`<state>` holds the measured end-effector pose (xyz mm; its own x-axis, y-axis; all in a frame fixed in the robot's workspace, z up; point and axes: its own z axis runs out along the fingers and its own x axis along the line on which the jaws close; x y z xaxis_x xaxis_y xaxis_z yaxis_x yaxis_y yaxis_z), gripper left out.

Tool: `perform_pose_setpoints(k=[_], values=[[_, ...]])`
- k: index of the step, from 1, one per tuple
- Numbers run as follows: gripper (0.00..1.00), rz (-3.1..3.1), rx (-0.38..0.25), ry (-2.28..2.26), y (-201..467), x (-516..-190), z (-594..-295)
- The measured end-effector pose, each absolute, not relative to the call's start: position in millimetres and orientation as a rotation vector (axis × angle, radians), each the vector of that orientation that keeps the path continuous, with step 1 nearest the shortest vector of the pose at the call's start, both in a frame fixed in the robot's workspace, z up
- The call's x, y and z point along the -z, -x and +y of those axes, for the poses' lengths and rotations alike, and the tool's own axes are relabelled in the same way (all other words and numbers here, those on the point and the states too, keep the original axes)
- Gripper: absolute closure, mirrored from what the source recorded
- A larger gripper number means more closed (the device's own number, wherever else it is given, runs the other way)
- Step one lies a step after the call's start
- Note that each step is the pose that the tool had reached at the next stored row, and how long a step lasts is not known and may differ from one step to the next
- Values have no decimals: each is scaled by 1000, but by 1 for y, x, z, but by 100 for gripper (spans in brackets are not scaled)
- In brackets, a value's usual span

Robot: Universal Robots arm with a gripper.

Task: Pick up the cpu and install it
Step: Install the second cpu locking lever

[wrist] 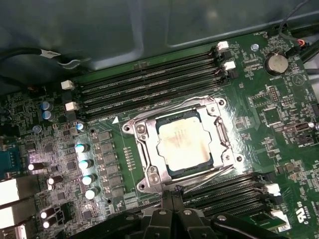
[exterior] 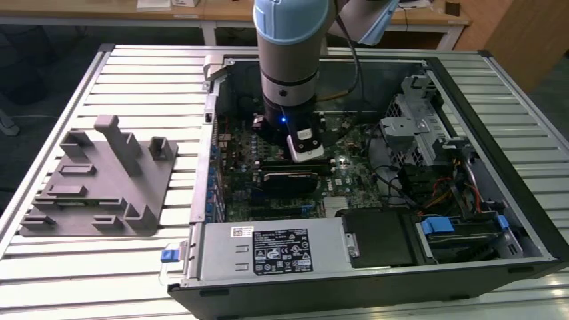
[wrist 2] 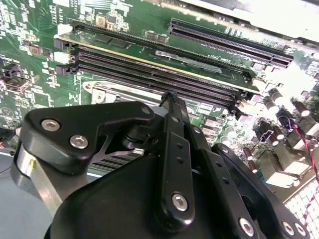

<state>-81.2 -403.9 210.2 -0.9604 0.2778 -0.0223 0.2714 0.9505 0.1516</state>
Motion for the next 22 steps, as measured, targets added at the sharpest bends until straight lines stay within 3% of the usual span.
perform_pose_setpoints(k=[22], values=[[89, 3060, -278, -433, 88, -204, -410]])
